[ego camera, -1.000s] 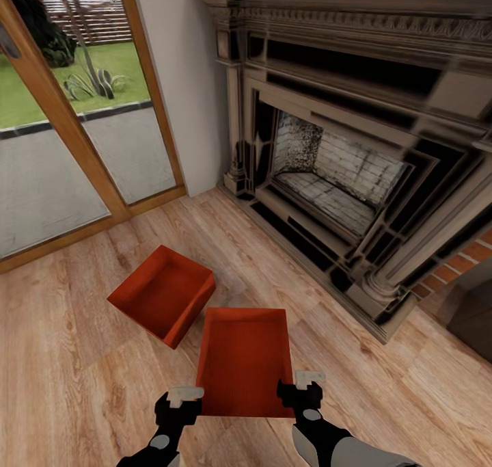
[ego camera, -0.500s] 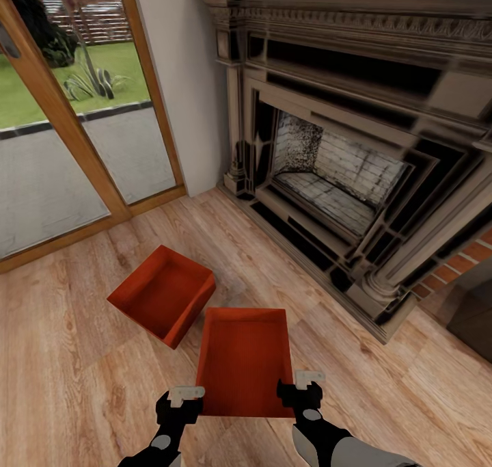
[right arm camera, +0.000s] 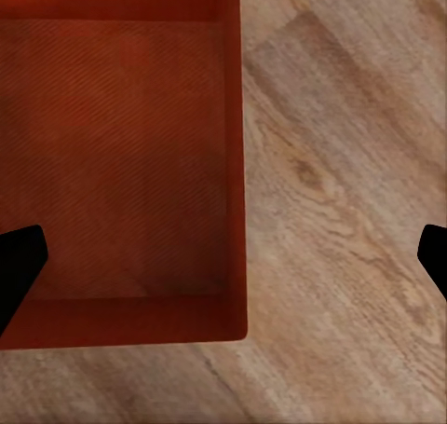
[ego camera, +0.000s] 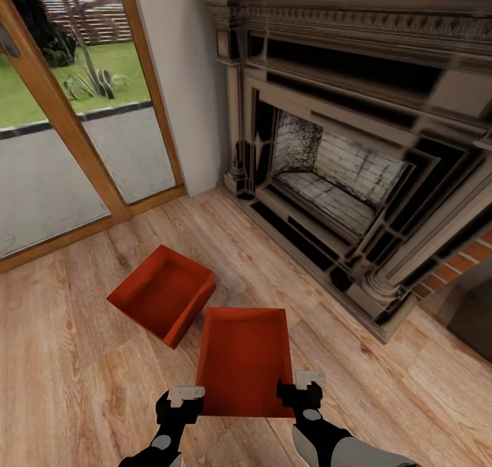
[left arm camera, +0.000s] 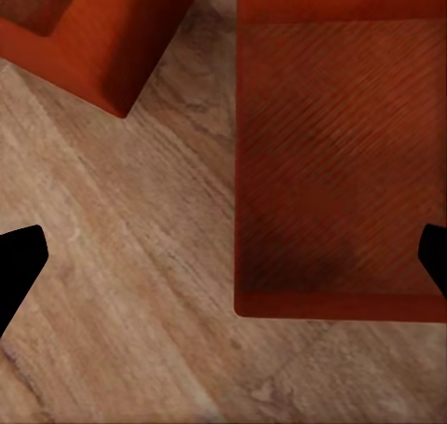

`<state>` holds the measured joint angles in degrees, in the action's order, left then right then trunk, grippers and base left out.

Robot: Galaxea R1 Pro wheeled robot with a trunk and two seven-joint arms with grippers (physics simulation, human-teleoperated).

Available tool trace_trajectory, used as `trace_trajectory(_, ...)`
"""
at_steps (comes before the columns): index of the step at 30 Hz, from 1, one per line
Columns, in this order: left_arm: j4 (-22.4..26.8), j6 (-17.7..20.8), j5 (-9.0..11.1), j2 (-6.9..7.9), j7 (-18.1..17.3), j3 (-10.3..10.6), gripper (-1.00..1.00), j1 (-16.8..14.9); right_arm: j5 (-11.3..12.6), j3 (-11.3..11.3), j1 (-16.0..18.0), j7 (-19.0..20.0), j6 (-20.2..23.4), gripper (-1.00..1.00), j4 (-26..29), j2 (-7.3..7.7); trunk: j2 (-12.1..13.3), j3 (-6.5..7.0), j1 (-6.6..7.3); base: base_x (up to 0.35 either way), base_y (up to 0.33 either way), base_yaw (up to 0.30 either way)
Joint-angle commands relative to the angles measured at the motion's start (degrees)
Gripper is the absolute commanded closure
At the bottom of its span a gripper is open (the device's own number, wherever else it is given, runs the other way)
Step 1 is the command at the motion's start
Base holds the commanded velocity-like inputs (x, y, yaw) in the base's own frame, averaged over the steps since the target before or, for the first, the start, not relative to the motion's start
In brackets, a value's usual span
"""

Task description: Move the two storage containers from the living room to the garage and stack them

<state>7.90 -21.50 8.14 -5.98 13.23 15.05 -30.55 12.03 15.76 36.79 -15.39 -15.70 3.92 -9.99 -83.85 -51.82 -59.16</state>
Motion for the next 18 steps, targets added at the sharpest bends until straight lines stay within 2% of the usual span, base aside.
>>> trace_trajectory(1,0.0,-0.2,0.6,0.0,0.2,0.5,-1.0,0.0,0.6,0.5,0.0,-0.2,-0.2,-1.0,-0.1,-0.01,-0.4,-0.22,-0.22,0.0,0.0,0.0)
trace_trajectory(9,0.1,-0.2,0.6,0.12,0.2,0.5,-1.0,0.0,0.5,0.5,0.0,-0.2,-0.2,-1.0,-0.1,-0.01,-3.6,-1.66,-1.98,0.0,0.0,0.0)
trace_trajectory(13,0.0,-1.4,0.7,0.17,0.2,0.5,-1.0,0.0,0.5,0.5,0.0,-0.2,-0.1,-1.0,-0.1,-0.01,-5.2,-2.37,-2.86,0.0,0.0,0.0)
trace_trajectory(16,-0.6,-4.2,2.4,0.25,0.2,0.5,-1.0,0.0,0.5,0.6,0.0,0.0,-0.1,-1.0,-0.1,-0.01,-6.5,-2.91,-3.52,0.0,0.0,0.0)
trace_trajectory(18,-0.8,-4.6,3.5,0.3,0.2,0.5,-1.0,0.0,0.5,0.6,0.0,0.0,-0.1,-1.0,-0.1,-0.01,-7.3,-3.27,-3.96,0.0,0.0,0.0)
